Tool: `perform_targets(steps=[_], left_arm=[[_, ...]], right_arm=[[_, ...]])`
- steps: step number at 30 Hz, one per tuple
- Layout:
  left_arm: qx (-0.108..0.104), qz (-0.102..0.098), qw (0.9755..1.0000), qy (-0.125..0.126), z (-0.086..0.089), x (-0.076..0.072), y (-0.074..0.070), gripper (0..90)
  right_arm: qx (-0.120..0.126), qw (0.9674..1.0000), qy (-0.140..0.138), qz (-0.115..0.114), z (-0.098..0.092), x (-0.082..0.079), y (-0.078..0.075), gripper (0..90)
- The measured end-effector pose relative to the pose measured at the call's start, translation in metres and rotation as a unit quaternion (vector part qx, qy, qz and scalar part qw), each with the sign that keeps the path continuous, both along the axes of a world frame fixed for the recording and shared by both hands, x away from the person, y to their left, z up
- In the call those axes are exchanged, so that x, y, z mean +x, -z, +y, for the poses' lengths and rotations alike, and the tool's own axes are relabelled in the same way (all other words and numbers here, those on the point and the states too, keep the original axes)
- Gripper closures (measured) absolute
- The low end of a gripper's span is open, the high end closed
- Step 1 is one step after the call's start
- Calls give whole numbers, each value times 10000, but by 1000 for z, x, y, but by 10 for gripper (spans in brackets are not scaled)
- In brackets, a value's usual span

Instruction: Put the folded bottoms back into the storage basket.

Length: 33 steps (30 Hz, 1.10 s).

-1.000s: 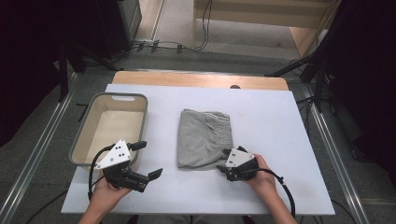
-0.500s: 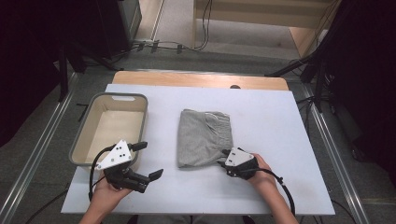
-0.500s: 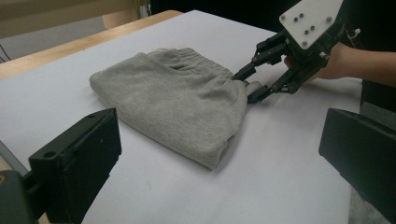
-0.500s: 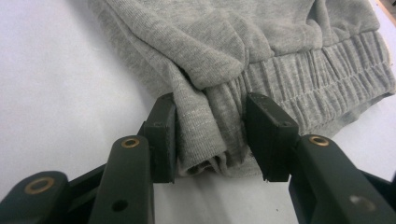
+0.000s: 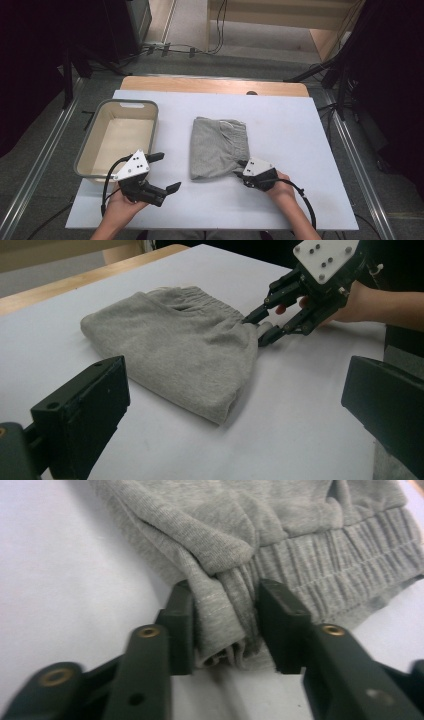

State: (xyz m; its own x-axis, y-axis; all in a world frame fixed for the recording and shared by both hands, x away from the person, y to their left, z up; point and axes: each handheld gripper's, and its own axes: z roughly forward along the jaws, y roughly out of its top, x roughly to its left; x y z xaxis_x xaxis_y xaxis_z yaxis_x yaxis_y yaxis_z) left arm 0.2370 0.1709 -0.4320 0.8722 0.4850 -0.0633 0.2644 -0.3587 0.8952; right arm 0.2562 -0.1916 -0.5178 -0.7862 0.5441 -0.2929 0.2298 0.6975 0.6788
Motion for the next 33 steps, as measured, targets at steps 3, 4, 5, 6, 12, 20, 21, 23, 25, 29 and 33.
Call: perform_targets(steps=[3,4,5,6,12,20,21,23,25,29,33], left_arm=[[9,15,10000,0,-5,1,0,0],[24,18,10000,-32,-6,2,-1,0],[6,34,10000,-55,-8,3,-1,0],[2,40,10000,-68,-9,4,-2,0],[-9,112,9998,-165,-16,8,-4,0],[32,167,9996,-231,-25,10,-4,0],[26,173,9996,-222,-26,11,-5,0],[30,189,9995,-235,-29,11,-6,0],[59,207,9995,-232,-33,13,-6,0],[113,257,9993,-246,-41,17,-5,0],[142,310,9991,-245,-48,21,-5,0]], right_arm=[[13,10000,24,-49,0,0,1,635],[14,10000,19,-85,0,-1,1,647],[-14,9999,10,-102,0,-1,1,655],[-15,10000,39,-80,1,-1,1,665],[108,9999,42,32,-1,1,-1,698],[298,9994,8,184,-6,5,-2,706],[310,9993,10,192,-6,5,-2,706],[326,9993,9,201,-6,5,-2,708],[369,9991,2,229,-7,6,-3,712],[468,9985,-19,276,-9,8,-4,714],[553,9978,3,357,-10,8,-4,714]])
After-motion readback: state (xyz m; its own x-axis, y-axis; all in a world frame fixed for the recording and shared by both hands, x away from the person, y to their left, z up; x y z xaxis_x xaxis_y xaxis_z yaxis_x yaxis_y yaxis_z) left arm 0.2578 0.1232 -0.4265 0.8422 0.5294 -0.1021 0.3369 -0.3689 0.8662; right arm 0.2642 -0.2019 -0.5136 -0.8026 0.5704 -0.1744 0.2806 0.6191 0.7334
